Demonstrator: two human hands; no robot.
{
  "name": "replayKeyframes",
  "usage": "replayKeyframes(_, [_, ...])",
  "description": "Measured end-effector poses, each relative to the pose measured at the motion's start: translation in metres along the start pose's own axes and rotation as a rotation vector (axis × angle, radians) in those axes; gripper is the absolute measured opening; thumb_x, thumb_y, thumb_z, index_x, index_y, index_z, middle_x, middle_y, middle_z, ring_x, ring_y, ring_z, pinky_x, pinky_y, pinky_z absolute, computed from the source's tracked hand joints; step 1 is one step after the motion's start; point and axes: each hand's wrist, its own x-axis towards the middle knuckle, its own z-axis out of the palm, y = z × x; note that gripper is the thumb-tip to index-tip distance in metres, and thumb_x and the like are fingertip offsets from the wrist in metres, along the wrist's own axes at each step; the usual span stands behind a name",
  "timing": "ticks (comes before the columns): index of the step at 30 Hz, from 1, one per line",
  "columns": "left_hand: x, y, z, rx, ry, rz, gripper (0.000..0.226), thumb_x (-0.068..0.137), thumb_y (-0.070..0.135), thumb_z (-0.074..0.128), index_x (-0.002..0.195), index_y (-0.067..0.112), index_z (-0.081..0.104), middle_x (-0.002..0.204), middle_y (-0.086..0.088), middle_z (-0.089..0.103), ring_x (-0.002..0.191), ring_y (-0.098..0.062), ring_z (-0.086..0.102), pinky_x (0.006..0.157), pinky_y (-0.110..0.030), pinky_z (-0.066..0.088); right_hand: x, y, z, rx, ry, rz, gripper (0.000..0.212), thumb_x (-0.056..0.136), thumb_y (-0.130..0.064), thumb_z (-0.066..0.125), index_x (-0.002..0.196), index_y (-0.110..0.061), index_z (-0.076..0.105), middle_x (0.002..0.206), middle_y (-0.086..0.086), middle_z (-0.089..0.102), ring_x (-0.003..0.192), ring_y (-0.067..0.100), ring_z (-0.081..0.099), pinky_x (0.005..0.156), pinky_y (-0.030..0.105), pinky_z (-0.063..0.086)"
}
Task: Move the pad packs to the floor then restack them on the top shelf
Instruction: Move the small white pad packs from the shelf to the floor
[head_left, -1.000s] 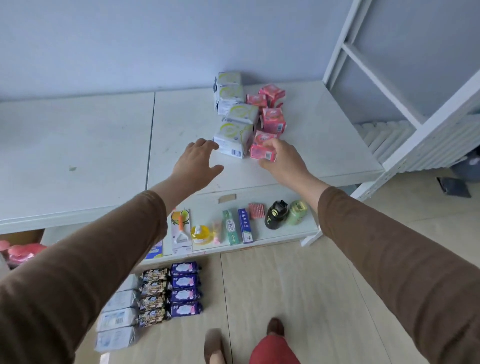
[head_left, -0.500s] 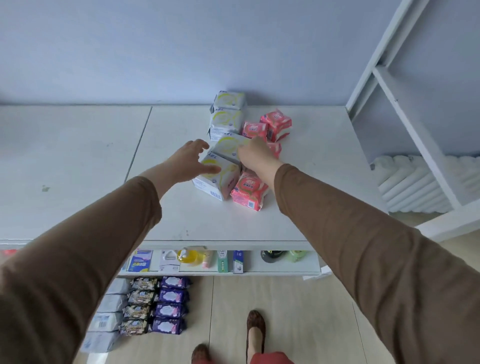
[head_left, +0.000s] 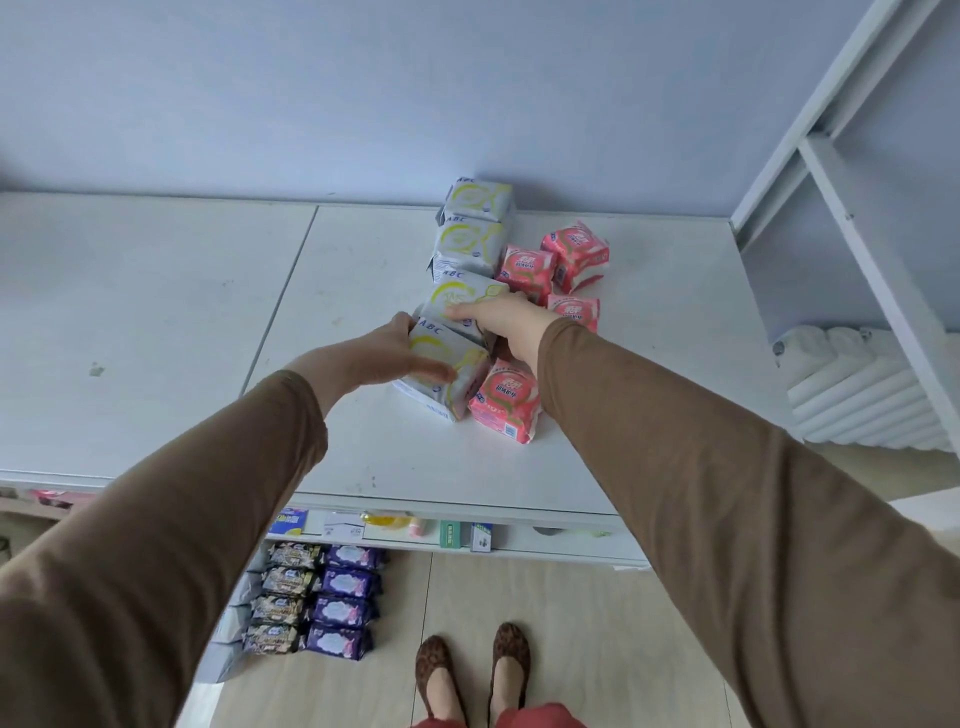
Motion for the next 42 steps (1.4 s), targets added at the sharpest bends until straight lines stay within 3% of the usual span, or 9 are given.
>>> replayKeyframes(4, [-0.004,-0.007,0.006,-0.103,0.064,0.033,0.088,0.051,0.045,0.09,0.119,0.022,0.039,0.111,0.001,0.063,0.103,-0.015,0.062,0.09,-0.038,0.053,0.006,0.004,0.01,0.083,0.069,-0.052,0.098,0.07,-0.025,0.09,0.138,-0.009,0.022,0.133,0.007,0.052,0.097,0.018,0.052,0.078,0.031,0.045])
replayKeyframes(9, [-0.013,-0.022,0.01,-0.264,0.081,0.122,0.083,0.068,0.044,0.087,0.125,0.021,0.03,0.111,0.001,0.065,0.1,-0.013,0.066,0.077,-0.028,0.052,-0.001,0.005,0.016,0.106,0.065,-0.045,0.108,0.065,-0.028,0.092,0.143,-0.008,0.019,0.125,0.008,0.054,0.107,0.026,0.053,0.082,0.038,0.05])
replayKeyframes(14, [-0.041,-0.045,-0.011,-0.43,0.104,0.182,0.065,0.089,0.05,0.066,0.134,0.016,0.033,0.114,-0.002,0.065,0.102,-0.018,0.066,0.088,-0.031,0.051,-0.025,-0.005,0.021,0.165,0.027,-0.211,0.08,0.067,-0.028,0.091,0.131,0.004,0.056,0.099,0.006,0.057,0.073,0.013,0.05,0.062,0.026,0.039])
replayKeyframes(18, [-0.075,-0.06,-0.035,-0.491,0.101,0.25,0.06,0.083,0.044,0.074,0.125,0.008,0.051,0.115,-0.002,0.069,0.101,-0.015,0.068,0.082,-0.025,0.051,-0.061,0.001,0.027,0.226,0.025,-0.369,0.07,0.066,-0.017,0.091,0.127,-0.008,0.057,0.114,0.007,0.072,0.095,0.021,0.071,0.08,0.033,0.057])
replayKeyframes(21, [-0.111,-0.086,-0.05,-0.485,0.092,0.271,0.068,0.073,0.04,0.083,0.122,0.002,0.055,0.113,-0.008,0.071,0.097,-0.018,0.07,0.074,-0.026,0.053,-0.11,0.025,0.047,0.227,0.0,-0.421,0.063,0.073,-0.02,0.088,0.125,-0.012,0.054,0.111,0.003,0.069,0.085,0.009,0.068,0.07,0.022,0.053])
replayKeyframes(29, [-0.215,-0.22,-0.036,-0.336,-0.068,0.164,0.066,0.065,0.036,0.088,0.118,0.012,0.057,0.09,0.001,0.064,0.08,-0.01,0.065,0.07,-0.023,0.046,-0.225,0.16,0.133,0.298,-0.03,-0.327,0.039,0.083,-0.011,0.076,0.115,-0.011,0.054,0.09,0.005,0.061,0.068,0.012,0.052,0.068,0.026,0.041])
replayKeyframes(35, [-0.226,-0.324,0.023,-0.192,-0.149,0.035,0.067,0.061,0.035,0.091,0.115,0.018,0.055,0.107,-0.007,0.062,0.091,-0.022,0.059,0.083,-0.038,0.048,-0.246,0.282,0.173,0.192,-0.022,-0.17,0.054,0.079,-0.009,0.08,0.127,-0.009,0.055,0.118,0.006,0.07,0.098,0.016,0.066,0.075,0.026,0.05])
replayKeyframes(38, [-0.214,-0.372,0.065,-0.066,-0.14,-0.034,0.067,0.063,0.037,0.091,0.113,0.02,0.05,0.107,-0.01,0.06,0.08,-0.022,0.056,0.071,-0.038,0.05,-0.235,0.346,0.186,0.179,0.011,-0.085,0.06,0.075,-0.004,0.083,0.125,-0.013,0.052,0.123,0.007,0.069,0.114,0.022,0.065,0.091,0.034,0.053])
replayKeyframes(42, [-0.184,-0.436,0.125,0.096,-0.053,-0.063,0.072,0.06,0.039,0.092,0.112,0.02,0.047,0.107,-0.003,0.058,0.089,-0.02,0.058,0.078,-0.037,0.053,-0.21,0.428,0.2,0.09,0.021,-0.014,0.057,0.073,-0.009,0.086,0.119,-0.019,0.054,0.109,-0.007,0.069,0.095,0.002,0.066,0.069,0.011,0.05])
